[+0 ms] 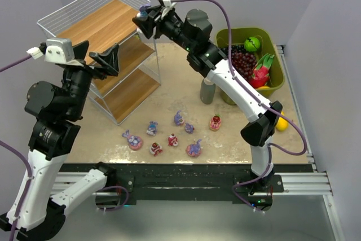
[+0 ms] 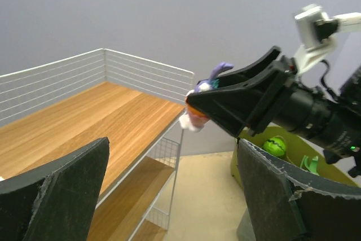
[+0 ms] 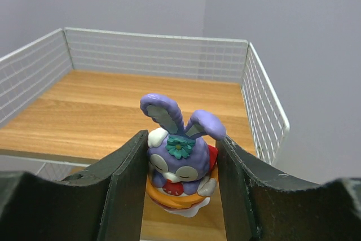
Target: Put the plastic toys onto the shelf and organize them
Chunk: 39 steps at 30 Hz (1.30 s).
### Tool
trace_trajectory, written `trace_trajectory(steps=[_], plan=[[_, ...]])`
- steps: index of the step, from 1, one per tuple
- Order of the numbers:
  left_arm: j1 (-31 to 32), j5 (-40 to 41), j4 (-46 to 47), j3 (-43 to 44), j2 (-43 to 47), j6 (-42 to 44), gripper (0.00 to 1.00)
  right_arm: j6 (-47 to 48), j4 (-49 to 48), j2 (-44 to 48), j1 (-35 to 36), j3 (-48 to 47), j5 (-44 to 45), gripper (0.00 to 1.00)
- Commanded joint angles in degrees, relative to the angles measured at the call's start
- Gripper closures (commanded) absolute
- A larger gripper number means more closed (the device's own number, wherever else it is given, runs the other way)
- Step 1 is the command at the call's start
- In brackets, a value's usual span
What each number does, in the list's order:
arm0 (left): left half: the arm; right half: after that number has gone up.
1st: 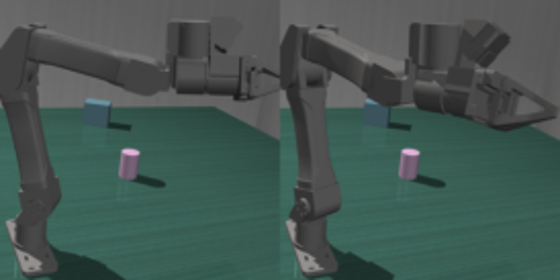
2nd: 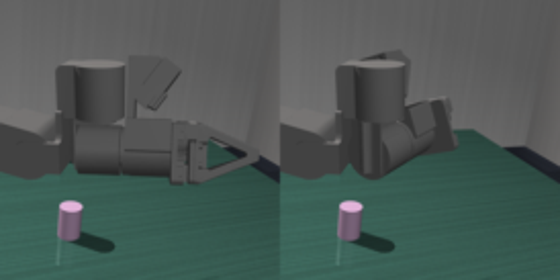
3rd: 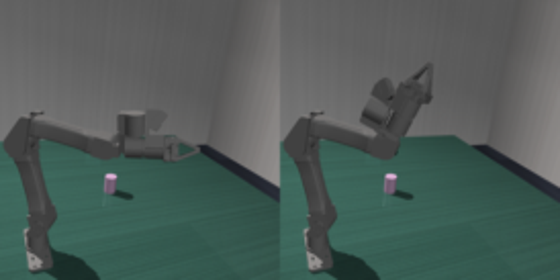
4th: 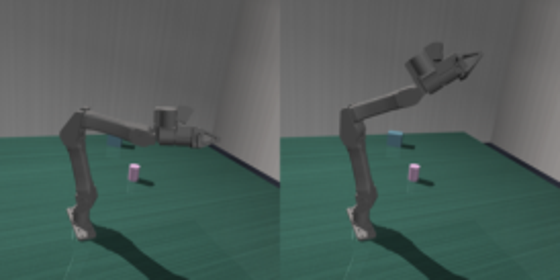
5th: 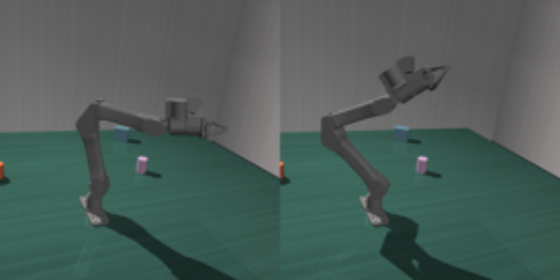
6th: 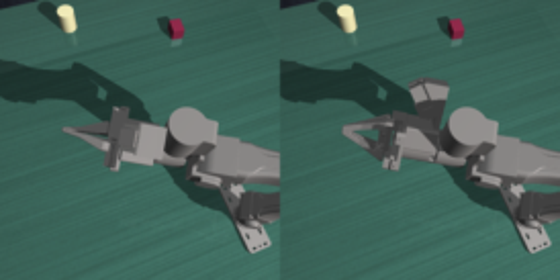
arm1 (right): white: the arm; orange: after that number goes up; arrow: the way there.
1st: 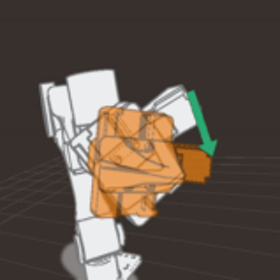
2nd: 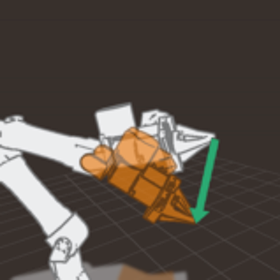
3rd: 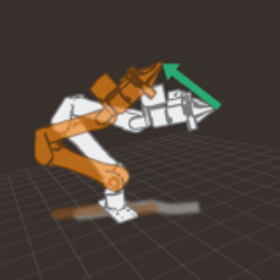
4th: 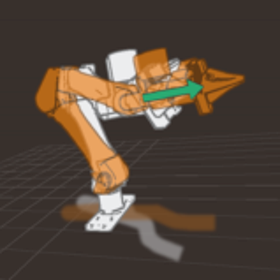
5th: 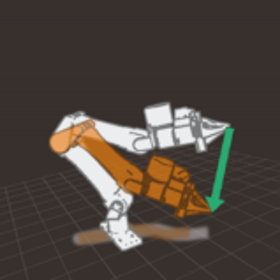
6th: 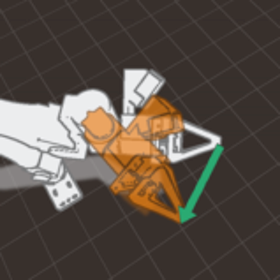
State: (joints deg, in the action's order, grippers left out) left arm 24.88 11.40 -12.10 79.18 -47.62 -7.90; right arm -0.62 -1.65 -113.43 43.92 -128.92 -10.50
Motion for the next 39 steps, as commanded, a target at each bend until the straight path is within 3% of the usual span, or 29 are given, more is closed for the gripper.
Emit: trace_trajectory(steps=[1,14,25,39], plan=[[0.3,6.8,-1.9,2.9,-0.1,-0.2,0.01,1.1,-8.5,0.1,0.1,-5.2,-2.1,1.0],[0.3,7.5,-2.4,4.4,-0.3,1.3,0.01,2.0,-8.0,-6.3,0.0,-13.0,-0.5,1.0],[0.3,8.2,-3.4,4.2,-0.1,1.3,0.01,1.1,-8.2,-8.8,0.0,-14.0,0.9,1.0],[0.3,8.9,-3.5,3.9,-1.1,2.1,0.0,1.1,-2.9,-12.8,0.0,-19.1,5.8,1.0]])
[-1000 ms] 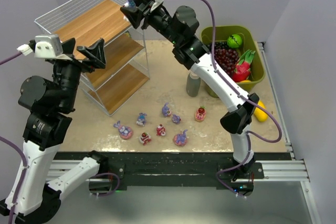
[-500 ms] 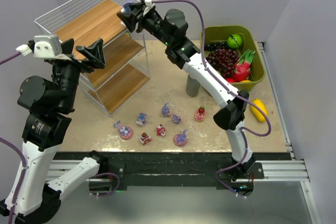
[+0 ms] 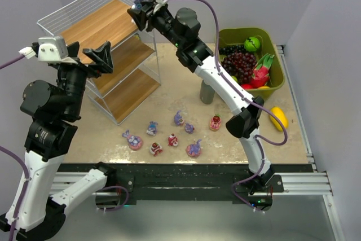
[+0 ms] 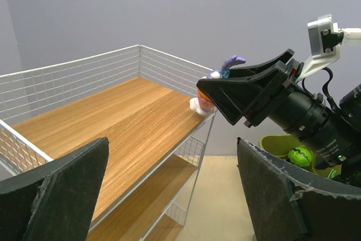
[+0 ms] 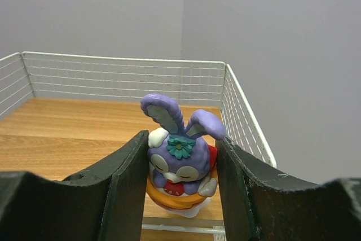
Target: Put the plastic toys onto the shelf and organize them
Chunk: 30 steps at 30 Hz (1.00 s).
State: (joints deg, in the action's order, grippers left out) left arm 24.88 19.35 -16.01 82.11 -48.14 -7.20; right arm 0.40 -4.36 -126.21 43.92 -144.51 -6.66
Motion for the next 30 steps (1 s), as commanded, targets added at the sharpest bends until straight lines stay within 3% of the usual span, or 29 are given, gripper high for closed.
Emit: trace_trajectory(steps=[1,12,25,30], plan=[[0.3,0.9,0.4,0.9,-0.6,1.4,0.01,0.0,0.0,-0.1,0.1,-3.5,2.2,1.0],[0.3,1.1,-0.1,0.6,-1.2,1.4,0.0,0.0,0.7,-1.5,0.1,-4.0,3.3,0.98],[0.3,2.0,0.0,0.2,-1.3,1.4,0.01,-1.8,-1.2,-3.2,0.0,-3.9,4.4,0.6],[0.3,2.3,0.1,0.1,-1.3,1.4,0.0,-2.1,-1.9,-3.9,0.1,-4.0,4.7,0.53]])
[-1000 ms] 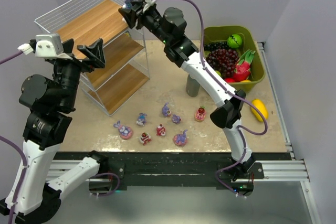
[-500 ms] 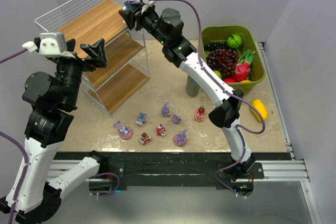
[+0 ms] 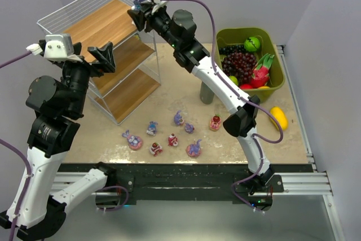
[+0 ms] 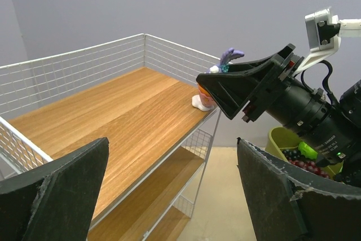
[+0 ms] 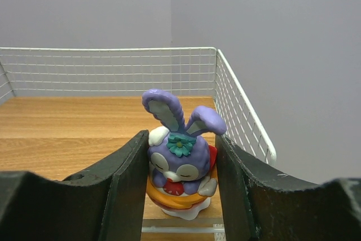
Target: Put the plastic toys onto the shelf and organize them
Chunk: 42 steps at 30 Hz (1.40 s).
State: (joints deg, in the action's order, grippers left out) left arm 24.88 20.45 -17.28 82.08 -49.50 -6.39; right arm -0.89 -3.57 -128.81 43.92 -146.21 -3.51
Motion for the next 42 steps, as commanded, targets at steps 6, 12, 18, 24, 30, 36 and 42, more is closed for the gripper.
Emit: trace_trajectory(steps=[6,12,18,24,30,36,42], plan=[[0.3,1.3,1.5,0.0,0.0,0.6,0.01,-1.2,-4.0,-1.5,0.1,-2.1,2.0,0.43],[0.3,1.5,1.5,0.0,0.0,0.6,0.0,-1.3,-5.1,-2.0,0.1,-2.3,2.4,0.38],[0.3,1.7,1.5,-0.1,0.0,0.7,0.0,-1.4,-5.3,-2.2,0.1,-2.5,2.8,0.34],[0.3,1.7,1.5,-0.2,-0.1,0.7,0.0,-1.4,-5.7,-2.4,0.1,-2.6,2.9,0.3],[0.2,1.7,1.5,0.0,0.1,0.8,0.0,-1.2,-5.5,-1.4,0.2,-2.6,3.3,0.23],[0.3,1.4,1.7,0.1,0.2,0.6,0.01,-1.0,-5.2,0.6,0.3,-1.4,3.3,0.18],[0.3,1.3,1.7,0.3,0.2,0.8,0.0,-1.0,-4.7,2.5,0.4,0.4,4.3,0.15]])
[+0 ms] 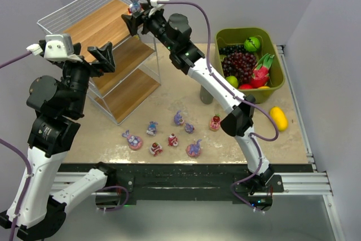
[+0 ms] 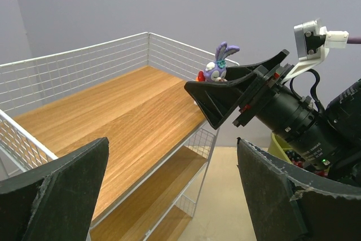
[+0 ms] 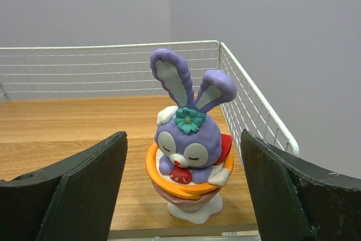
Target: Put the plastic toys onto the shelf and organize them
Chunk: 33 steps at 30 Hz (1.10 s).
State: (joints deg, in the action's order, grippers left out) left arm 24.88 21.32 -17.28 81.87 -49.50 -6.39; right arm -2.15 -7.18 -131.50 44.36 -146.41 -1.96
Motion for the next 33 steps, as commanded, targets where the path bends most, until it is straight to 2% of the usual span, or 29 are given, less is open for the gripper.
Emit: trace_trajectory(steps=[1,8,18,21,25,30,33], plan=[[0.3,0.3,1.8,0.6,0.1,0.8,0.0,0.2,-0.9,5.5,-0.1,0.9,2.8,0.15],[0.3,0.1,2.4,1.2,-0.5,1.6,0.0,0.2,0.1,8.5,-0.1,5.1,3.1,0.14],[0.3,-1.7,3.7,0.1,-0.8,1.6,0.01,0.3,0.1,16.1,0.0,15.7,2.0,0.14],[0.3,-1.9,3.9,0.0,-0.9,1.9,0.0,0.8,0.1,20.5,0.0,20.8,-1.8,0.13],[0.3,-2.0,4.1,0.0,-0.7,2.3,0.0,1.9,1.6,29.2,0.1,30.2,-1.9,0.12],[0.3,-4.1,4.4,0.1,-1.1,2.9,0.0,0.1,7.0,41.1,0.0,42.2,3.6,0.11],[0.3,-5.6,5.0,0.2,-1.3,3.2,0.0,-3.8,15.9,45.1,0.1,45.9,8.9,0.11]])
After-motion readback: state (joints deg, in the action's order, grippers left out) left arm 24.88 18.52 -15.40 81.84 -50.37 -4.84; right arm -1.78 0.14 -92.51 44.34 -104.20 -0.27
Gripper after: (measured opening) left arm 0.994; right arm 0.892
